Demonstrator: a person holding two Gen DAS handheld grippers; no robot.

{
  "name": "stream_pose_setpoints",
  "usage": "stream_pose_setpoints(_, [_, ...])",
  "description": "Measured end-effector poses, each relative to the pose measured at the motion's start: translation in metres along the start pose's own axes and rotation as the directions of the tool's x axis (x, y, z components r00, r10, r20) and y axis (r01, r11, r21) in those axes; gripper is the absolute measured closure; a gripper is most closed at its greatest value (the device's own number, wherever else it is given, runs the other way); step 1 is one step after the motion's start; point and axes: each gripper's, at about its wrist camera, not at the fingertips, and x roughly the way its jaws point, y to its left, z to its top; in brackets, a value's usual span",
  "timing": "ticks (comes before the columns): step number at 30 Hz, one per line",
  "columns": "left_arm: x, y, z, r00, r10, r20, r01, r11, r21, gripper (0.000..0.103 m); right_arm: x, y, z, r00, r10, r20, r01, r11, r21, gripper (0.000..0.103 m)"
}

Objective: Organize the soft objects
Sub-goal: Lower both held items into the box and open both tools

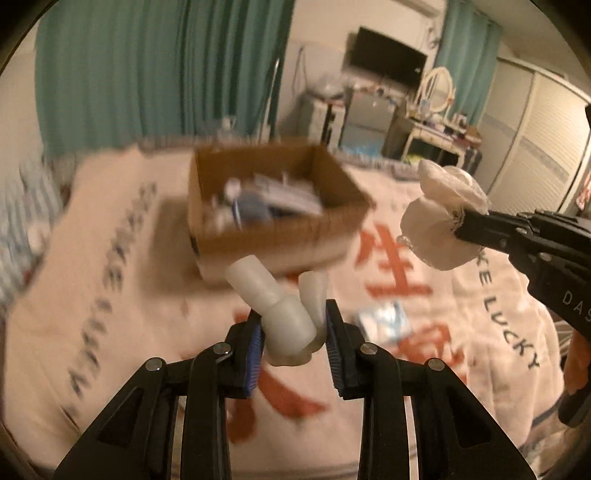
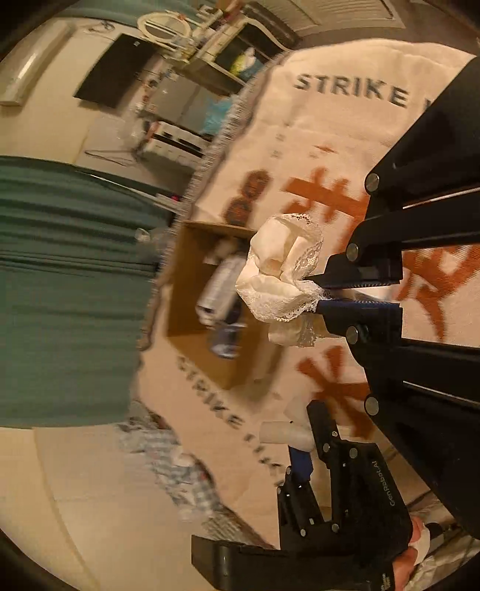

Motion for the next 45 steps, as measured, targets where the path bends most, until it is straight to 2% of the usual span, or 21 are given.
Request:
stream_pose_setpoints(6, [0.001, 0.015, 0.055, 0.998, -0.004, 0.070, 0.004, 1.000, 0.004, 0.073, -0.012, -0.011, 0.052, 0.991, -0.032, 0.127, 0.022, 0.997, 0.077, 0.098])
stream_pose_setpoints(10, [0.015, 0.023, 0.085, 0.994, -0.006, 0.105, 0.005, 1.000, 0.011, 0.073, -0.007, -0.020, 0.080, 0.982, -0.049, 0.181, 0.029, 0.993, 0.111, 0.098])
stream_pose_setpoints(13, [0.031, 0.028, 0.100, 0.995, -0.006, 0.100, 0.005, 1.000, 0.004, 0.073, 0.008, -0.025, 0.100, 0.980, -0.042, 0.195, 0.016, 0.991, 0.130, 0.098])
stream_pose_setpoints(20, [0.085, 0.042, 0.116, 0.999, 0.017, 0.040, -0.018, 1.000, 0.010, 0.072, 0.078, -0.027, 0.127, 0.988, -0.015, 0.156, -0.003, 0.993, 0.118, 0.098])
stream_pose_setpoints(24, [0.122, 0.049, 0.116, 0.999, 0.036, -0.016, -0.036, 0.999, 0.021, 0.069, 0.131, -0.033, 0.128, 0.996, 0.003, 0.093, -0.014, 0.993, 0.120, 0.098])
stream_pose_setpoints(29, [0.145, 0.048, 0.116, 0.994, 0.107, -0.015, -0.106, 0.992, 0.066, 0.066, 0.177, -0.037, 0.122, 1.000, 0.016, 0.027, -0.019, 0.993, 0.116, 0.097])
stream_pose_setpoints(30, [0.149, 0.049, 0.115, 0.993, 0.117, -0.023, -0.115, 0.991, 0.072, 0.062, 0.181, -0.039, 0.121, 1.000, 0.016, 0.019, -0.018, 0.991, 0.130, 0.094])
stream_pose_setpoints(31, [0.153, 0.051, 0.115, 0.991, 0.128, -0.031, -0.126, 0.990, 0.066, 0.052, 0.186, -0.042, 0.120, 1.000, 0.019, 0.008, -0.020, 0.988, 0.151, 0.086])
stream_pose_setpoints(32, [0.154, 0.054, 0.115, 0.990, 0.134, -0.034, -0.132, 0.990, 0.056, 0.048, 0.192, -0.045, 0.120, 1.000, 0.022, -0.002, -0.021, 0.983, 0.182, 0.073])
stream_pose_setpoints(34, [0.155, 0.060, 0.114, 0.988, 0.151, -0.029, -0.150, 0.988, 0.034, 0.038, 0.194, -0.051, 0.119, 1.000, 0.003, -0.001, -0.003, 0.976, 0.219, 0.056])
stream_pose_setpoints(39, [0.141, 0.061, 0.120, 0.987, 0.158, -0.005, -0.157, 0.987, 0.039, 0.036, 0.180, -0.049, 0.123, 1.000, -0.020, 0.005, 0.018, 0.979, 0.204, 0.051])
stream_pose_setpoints(41, [0.127, 0.058, 0.126, 0.985, 0.167, 0.034, -0.169, 0.984, 0.055, 0.024, 0.163, -0.046, 0.126, 0.999, -0.031, 0.020, 0.027, 0.979, 0.202, 0.040])
stream_pose_setpoints(42, [0.120, 0.056, 0.129, 0.984, 0.170, 0.051, -0.172, 0.984, 0.051, 0.020, 0.154, -0.046, 0.128, 0.999, -0.036, 0.027, 0.029, 0.979, 0.203, 0.039])
stream_pose_setpoints(45, [0.090, 0.051, 0.142, 0.986, 0.143, 0.087, -0.146, 0.989, 0.026, 0.020, 0.118, -0.045, 0.131, 0.997, -0.062, 0.056, 0.050, 0.977, 0.206, 0.034])
